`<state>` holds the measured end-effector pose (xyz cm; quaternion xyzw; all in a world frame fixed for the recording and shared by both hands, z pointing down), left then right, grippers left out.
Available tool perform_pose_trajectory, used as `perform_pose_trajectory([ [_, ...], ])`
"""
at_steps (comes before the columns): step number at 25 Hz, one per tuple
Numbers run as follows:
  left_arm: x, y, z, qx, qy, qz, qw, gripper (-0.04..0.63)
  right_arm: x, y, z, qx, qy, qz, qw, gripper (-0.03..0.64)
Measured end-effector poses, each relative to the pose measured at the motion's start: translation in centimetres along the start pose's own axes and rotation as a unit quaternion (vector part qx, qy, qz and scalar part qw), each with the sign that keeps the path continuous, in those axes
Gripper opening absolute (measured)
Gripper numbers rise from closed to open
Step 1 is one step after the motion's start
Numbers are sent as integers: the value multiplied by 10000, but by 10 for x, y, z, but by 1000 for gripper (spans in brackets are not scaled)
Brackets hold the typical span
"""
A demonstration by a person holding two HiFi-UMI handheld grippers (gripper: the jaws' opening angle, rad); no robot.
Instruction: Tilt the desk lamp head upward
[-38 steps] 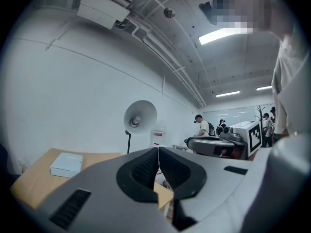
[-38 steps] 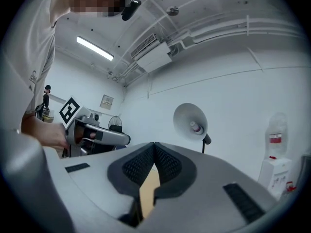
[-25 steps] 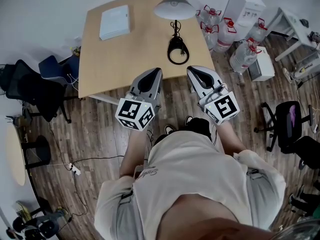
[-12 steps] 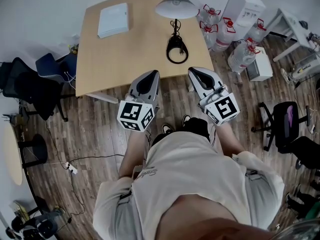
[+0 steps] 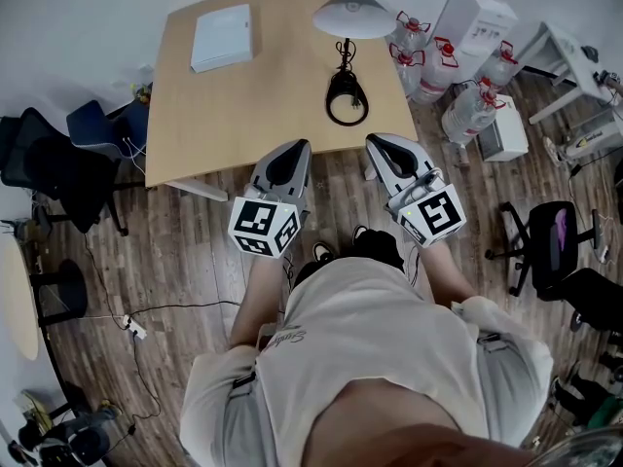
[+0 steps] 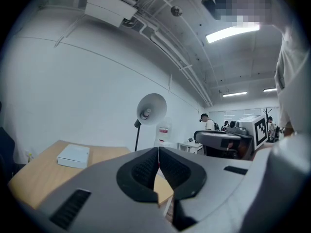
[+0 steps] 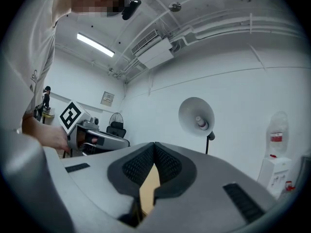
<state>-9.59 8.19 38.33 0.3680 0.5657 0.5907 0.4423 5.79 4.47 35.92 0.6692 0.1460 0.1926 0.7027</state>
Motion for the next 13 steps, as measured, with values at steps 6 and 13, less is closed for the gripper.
perform_pose_trajectory([
  [6, 2, 3, -4, 35, -13, 22, 10000, 15, -4, 4, -1, 47, 26, -51, 10000, -5],
  [13, 9, 6, -1, 17, 110, -18, 9999, 15, -6, 5, -3, 102, 153, -29, 9998, -5],
])
Point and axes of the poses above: the fingertips, and each gripper's own axes: x backward along the fingers, z to its right, y out of its underside, the point moved 4 cm from there along x, backward along the fingers, and after that the axes turned 13 degrees about -x, right-handed, at the moved point
